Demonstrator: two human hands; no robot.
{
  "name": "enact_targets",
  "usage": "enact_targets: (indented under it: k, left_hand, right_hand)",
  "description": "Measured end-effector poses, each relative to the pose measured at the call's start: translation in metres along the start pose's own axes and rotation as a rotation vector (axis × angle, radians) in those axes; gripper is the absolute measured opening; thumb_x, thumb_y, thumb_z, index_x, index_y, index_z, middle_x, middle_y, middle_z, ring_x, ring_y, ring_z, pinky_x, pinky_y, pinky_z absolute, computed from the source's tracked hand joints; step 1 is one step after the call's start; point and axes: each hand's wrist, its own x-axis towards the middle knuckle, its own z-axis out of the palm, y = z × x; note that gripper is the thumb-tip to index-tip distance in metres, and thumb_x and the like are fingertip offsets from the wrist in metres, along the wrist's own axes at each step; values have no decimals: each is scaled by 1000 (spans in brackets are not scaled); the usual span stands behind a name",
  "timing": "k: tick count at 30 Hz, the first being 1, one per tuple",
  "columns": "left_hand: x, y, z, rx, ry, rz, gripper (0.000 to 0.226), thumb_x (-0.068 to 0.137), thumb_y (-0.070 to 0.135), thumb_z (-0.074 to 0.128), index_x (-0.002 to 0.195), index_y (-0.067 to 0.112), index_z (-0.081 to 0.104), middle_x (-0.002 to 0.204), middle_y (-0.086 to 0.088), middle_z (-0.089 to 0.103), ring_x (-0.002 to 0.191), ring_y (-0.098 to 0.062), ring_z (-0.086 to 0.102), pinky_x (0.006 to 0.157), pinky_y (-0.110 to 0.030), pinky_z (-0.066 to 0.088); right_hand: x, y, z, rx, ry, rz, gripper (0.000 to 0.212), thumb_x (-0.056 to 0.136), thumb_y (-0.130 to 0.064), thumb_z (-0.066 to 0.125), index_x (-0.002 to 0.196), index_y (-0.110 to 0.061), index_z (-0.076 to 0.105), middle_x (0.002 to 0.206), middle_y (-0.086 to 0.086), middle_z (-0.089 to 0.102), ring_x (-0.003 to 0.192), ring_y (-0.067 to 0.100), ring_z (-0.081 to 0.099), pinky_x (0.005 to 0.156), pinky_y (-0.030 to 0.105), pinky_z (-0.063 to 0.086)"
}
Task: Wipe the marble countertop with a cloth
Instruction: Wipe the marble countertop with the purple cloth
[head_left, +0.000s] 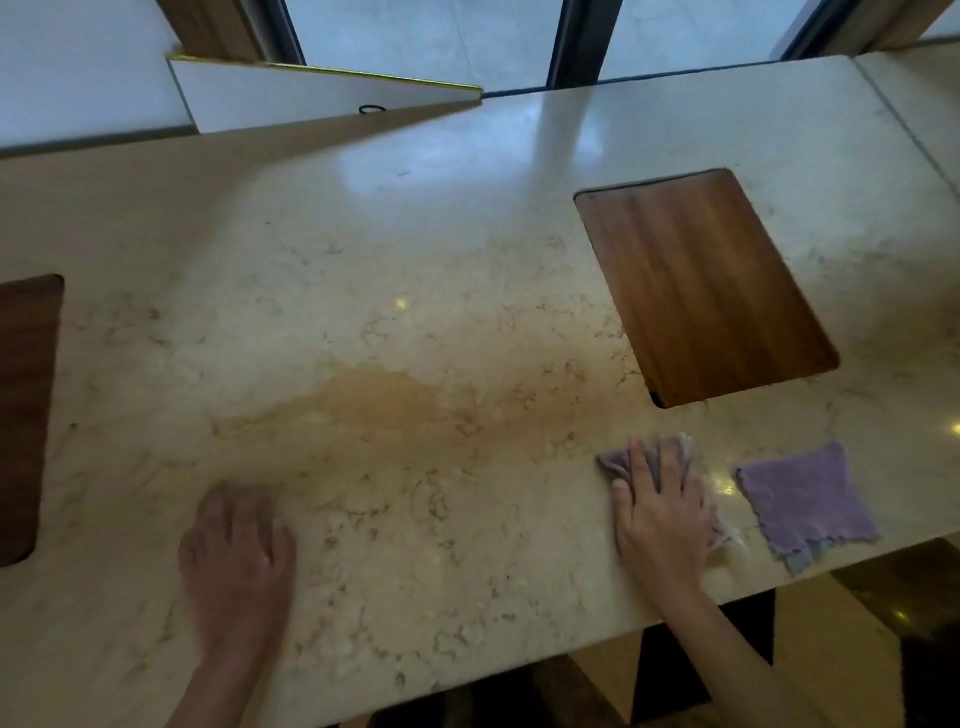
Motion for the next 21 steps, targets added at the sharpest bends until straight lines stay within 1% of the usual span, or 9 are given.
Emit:
enact_targets:
  k: [3,5,9,11,13,15,16,18,21]
  left_hand:
    - [0,-18,-2,-15,44,-103,55,88,37,38,127,1,52,148,-28,40,137,-44,38,110,-55,27]
    - [4,-33,-5,-14,60,-164,60,90,38,37,133,-2,47,150,-28,38,138,-45,36,111,-58,27]
    - [17,-63,-9,-4,50,-233,66,92,43,32,144,2,40,155,-26,33,139,-45,32,115,-58,20]
    - [21,-69,-9,-11,53,-229,64,92,42,35,143,3,42,154,-25,34,138,-44,33,115,-57,20]
    - [23,-71,-7,3,43,-185,61,91,39,37,140,5,46,152,-24,37,138,-42,33,114,-56,22]
    - [24,-74,-3,10,15,-177,61,90,39,36,141,8,46,153,-22,39,142,-40,32,114,-57,22]
    - [25,-75,-2,5,7,-181,62,90,39,35,142,8,46,153,-21,39,143,-39,31,115,-58,22]
    - [26,-77,-2,-9,-6,-191,63,91,41,34,144,10,45,155,-19,38,145,-38,29,115,-57,22]
    - [26,-77,-4,-16,-3,-186,62,91,42,33,143,12,46,155,-18,38,146,-37,28,115,-56,21]
  right_hand:
    - [25,-30,-1,64,30,6,59,101,-47,25,152,-21,40,161,13,33,146,43,29,109,62,33]
    - [45,-56,-2,133,61,8,57,102,-46,25,153,-23,37,164,11,28,149,40,24,109,62,32]
    - [65,-129,7,135,109,-81,56,104,-42,30,155,-21,35,165,13,26,151,43,21,109,62,34]
    - [53,-169,16,121,134,-184,55,103,-39,38,154,-21,38,165,13,28,151,42,24,112,60,31]
    - [26,-199,24,108,118,-347,53,100,-40,44,150,-24,45,163,11,33,149,41,29,113,59,29]
    - [2,-199,33,79,114,-504,49,97,-44,52,144,-28,54,160,9,39,144,42,37,110,58,33]
    - [-1,-190,34,74,116,-537,49,96,-47,54,141,-30,57,159,9,41,141,43,40,110,56,33]
    - [8,-166,28,60,100,-452,51,96,-55,49,141,-32,57,160,9,38,137,44,41,110,54,31]
    - [48,-156,12,60,65,-162,55,100,-56,31,148,-33,48,165,9,26,141,42,32,111,57,30]
